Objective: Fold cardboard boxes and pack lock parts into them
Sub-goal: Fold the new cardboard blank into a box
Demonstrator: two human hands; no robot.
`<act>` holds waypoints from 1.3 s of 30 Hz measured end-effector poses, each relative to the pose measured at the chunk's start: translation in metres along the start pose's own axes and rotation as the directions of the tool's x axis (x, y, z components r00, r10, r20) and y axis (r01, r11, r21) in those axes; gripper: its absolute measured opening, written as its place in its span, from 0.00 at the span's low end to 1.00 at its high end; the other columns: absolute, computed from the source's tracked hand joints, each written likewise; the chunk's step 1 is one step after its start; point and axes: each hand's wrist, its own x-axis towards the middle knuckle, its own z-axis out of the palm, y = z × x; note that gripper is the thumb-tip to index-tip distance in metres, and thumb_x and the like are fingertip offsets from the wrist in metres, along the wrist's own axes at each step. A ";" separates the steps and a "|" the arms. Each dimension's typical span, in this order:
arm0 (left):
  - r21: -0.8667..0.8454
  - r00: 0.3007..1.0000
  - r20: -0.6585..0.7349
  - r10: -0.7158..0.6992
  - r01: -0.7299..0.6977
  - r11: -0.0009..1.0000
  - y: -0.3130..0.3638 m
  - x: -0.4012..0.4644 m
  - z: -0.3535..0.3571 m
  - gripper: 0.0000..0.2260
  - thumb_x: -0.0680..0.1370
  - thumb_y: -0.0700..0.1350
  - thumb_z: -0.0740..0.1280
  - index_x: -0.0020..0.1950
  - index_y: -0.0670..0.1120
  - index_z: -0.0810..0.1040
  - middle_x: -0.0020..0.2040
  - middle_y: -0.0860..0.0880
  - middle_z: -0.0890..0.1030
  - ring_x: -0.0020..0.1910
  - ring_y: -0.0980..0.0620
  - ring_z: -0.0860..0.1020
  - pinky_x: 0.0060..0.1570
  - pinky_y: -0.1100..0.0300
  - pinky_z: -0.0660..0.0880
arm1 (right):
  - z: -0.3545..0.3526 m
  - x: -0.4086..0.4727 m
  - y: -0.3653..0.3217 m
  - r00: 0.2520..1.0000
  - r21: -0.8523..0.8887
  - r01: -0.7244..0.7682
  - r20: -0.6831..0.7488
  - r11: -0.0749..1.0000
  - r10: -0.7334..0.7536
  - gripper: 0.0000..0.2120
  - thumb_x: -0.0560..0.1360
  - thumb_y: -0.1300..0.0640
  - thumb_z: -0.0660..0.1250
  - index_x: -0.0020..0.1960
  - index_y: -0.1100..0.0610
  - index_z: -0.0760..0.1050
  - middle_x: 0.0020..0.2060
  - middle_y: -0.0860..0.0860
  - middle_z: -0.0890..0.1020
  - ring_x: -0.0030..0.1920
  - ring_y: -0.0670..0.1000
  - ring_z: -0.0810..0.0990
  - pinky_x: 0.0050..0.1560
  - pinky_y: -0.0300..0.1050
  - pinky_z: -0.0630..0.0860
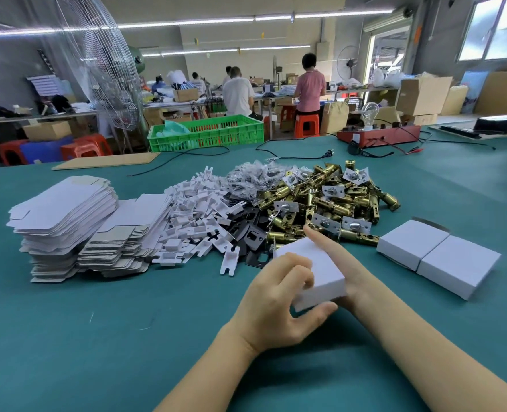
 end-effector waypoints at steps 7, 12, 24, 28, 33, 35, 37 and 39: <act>-0.227 0.786 -0.300 -0.541 0.492 0.841 -0.007 0.005 -0.010 0.12 0.75 0.56 0.63 0.49 0.48 0.73 0.46 0.47 0.76 0.46 0.50 0.76 0.48 0.63 0.72 | 0.007 -0.012 -0.007 0.964 -0.097 0.266 0.057 0.959 -0.261 0.39 0.58 0.38 0.77 0.62 0.58 0.75 0.49 0.61 0.84 0.45 0.60 0.85 0.39 0.53 0.81; -0.424 0.658 0.181 -0.731 0.723 0.546 -0.012 0.003 -0.003 0.22 0.67 0.66 0.67 0.56 0.58 0.73 0.54 0.58 0.82 0.52 0.63 0.80 0.51 0.67 0.75 | 0.011 -0.005 0.001 0.795 -0.300 0.605 0.183 0.737 -0.579 0.54 0.48 0.40 0.83 0.69 0.51 0.65 0.56 0.56 0.82 0.52 0.56 0.83 0.45 0.49 0.80; -0.244 0.615 0.195 -0.764 0.785 0.570 -0.036 -0.007 -0.001 0.15 0.76 0.40 0.72 0.53 0.54 0.70 0.52 0.52 0.82 0.53 0.53 0.81 0.56 0.47 0.77 | -0.010 0.029 0.016 0.691 -0.576 0.677 0.286 0.457 -0.664 0.22 0.71 0.54 0.72 0.62 0.49 0.70 0.52 0.43 0.84 0.54 0.42 0.81 0.50 0.34 0.76; -0.187 0.641 0.216 -0.736 0.767 0.613 -0.038 -0.008 -0.003 0.16 0.76 0.42 0.72 0.52 0.58 0.69 0.51 0.59 0.81 0.52 0.61 0.80 0.55 0.56 0.78 | -0.011 0.030 0.016 0.694 -0.622 0.661 0.296 0.419 -0.656 0.24 0.73 0.53 0.68 0.66 0.55 0.67 0.52 0.40 0.83 0.54 0.40 0.80 0.51 0.32 0.74; -0.289 0.702 0.111 -0.704 0.700 0.653 -0.032 -0.002 -0.005 0.15 0.75 0.51 0.70 0.58 0.61 0.72 0.52 0.62 0.82 0.51 0.62 0.81 0.49 0.69 0.75 | -0.007 0.027 0.019 0.709 -0.631 0.651 0.305 0.423 -0.636 0.40 0.67 0.34 0.70 0.68 0.57 0.65 0.55 0.44 0.81 0.57 0.42 0.79 0.54 0.35 0.75; -0.353 0.717 0.099 -0.690 0.674 0.649 -0.031 0.000 -0.007 0.16 0.77 0.49 0.69 0.63 0.59 0.71 0.55 0.63 0.81 0.55 0.60 0.81 0.52 0.67 0.76 | -0.004 0.027 0.021 0.705 -0.609 0.661 0.303 0.439 -0.641 0.40 0.63 0.28 0.68 0.66 0.49 0.63 0.57 0.45 0.78 0.57 0.41 0.78 0.56 0.36 0.74; -0.344 0.723 0.115 -0.681 0.672 0.656 -0.033 -0.002 -0.010 0.13 0.80 0.44 0.67 0.61 0.58 0.72 0.54 0.64 0.82 0.55 0.60 0.81 0.52 0.66 0.77 | -0.002 0.027 0.023 0.709 -0.619 0.653 0.296 0.437 -0.640 0.32 0.65 0.28 0.65 0.61 0.43 0.61 0.57 0.44 0.77 0.59 0.42 0.77 0.59 0.39 0.74; -0.307 0.726 0.124 -0.676 0.676 0.670 -0.034 -0.003 -0.013 0.13 0.81 0.42 0.66 0.58 0.59 0.72 0.51 0.66 0.82 0.51 0.62 0.81 0.49 0.67 0.77 | -0.002 0.027 0.023 0.711 -0.667 0.627 0.279 0.403 -0.645 0.22 0.71 0.36 0.60 0.59 0.44 0.60 0.60 0.51 0.76 0.63 0.51 0.75 0.64 0.49 0.73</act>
